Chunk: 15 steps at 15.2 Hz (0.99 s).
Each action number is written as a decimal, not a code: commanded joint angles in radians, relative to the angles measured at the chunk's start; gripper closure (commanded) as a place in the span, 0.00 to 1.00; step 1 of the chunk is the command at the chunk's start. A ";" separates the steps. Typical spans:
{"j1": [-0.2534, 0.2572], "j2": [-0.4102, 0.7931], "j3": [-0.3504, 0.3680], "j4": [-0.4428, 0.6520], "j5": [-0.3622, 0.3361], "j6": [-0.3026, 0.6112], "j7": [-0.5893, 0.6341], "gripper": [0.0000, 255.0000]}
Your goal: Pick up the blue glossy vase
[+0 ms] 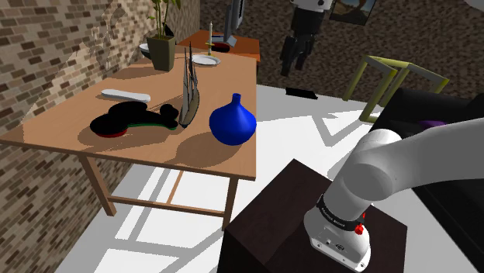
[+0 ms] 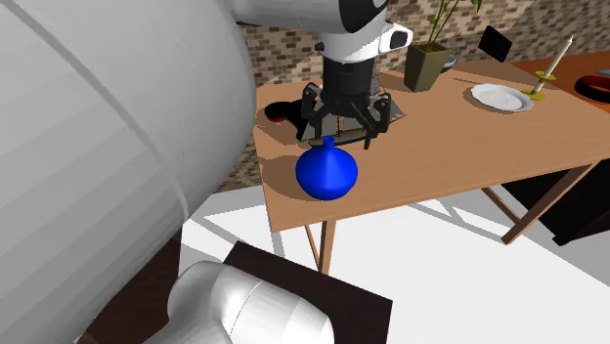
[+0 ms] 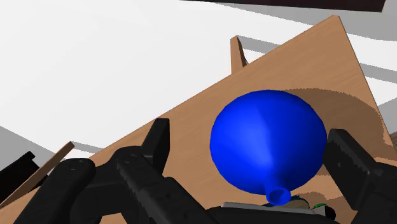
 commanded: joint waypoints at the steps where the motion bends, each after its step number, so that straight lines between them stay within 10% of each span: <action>1: 0.000 0.000 0.000 0.000 0.000 0.000 0.000 0.00; 15: 0.048 0.402 0.065 0.053 0.090 0.396 0.110 0.00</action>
